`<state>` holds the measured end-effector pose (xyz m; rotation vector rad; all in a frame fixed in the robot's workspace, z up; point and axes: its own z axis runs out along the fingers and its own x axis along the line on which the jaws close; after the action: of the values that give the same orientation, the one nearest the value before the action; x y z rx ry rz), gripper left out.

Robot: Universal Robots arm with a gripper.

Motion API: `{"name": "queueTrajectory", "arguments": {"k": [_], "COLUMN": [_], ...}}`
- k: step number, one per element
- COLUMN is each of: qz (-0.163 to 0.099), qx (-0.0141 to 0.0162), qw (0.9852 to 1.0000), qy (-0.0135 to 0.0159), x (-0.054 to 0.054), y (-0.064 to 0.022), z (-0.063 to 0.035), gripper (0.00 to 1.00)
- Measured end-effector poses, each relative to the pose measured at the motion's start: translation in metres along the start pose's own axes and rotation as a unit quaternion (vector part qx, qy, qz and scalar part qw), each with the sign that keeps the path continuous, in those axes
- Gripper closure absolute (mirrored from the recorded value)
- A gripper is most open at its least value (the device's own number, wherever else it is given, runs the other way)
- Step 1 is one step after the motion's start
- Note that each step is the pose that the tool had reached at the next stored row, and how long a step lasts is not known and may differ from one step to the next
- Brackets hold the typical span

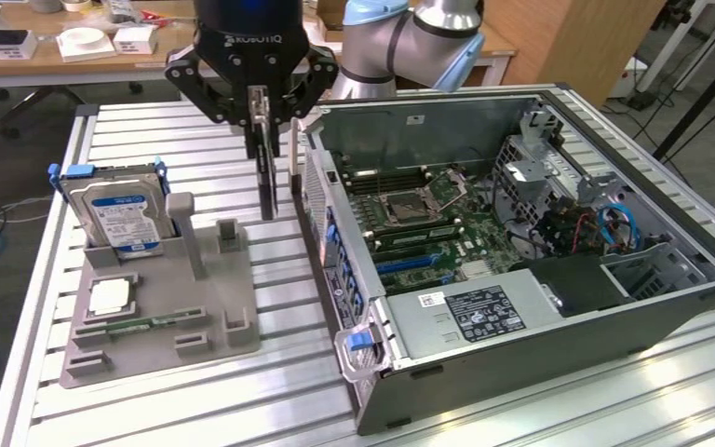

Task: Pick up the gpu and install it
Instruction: 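Pick up the gpu and move the gpu toward the slot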

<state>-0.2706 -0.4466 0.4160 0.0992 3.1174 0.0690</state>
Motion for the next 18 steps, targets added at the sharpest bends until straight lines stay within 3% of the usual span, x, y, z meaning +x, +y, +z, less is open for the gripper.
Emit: {"name": "queueTrajectory", "arguments": {"k": [18], "qz": [0.0], "qx": [0.0], "qw": [1.0], "qy": [0.0001], "x": [-0.017], "y": [0.0011], "z": [0.0004], "gripper": [0.74]}}
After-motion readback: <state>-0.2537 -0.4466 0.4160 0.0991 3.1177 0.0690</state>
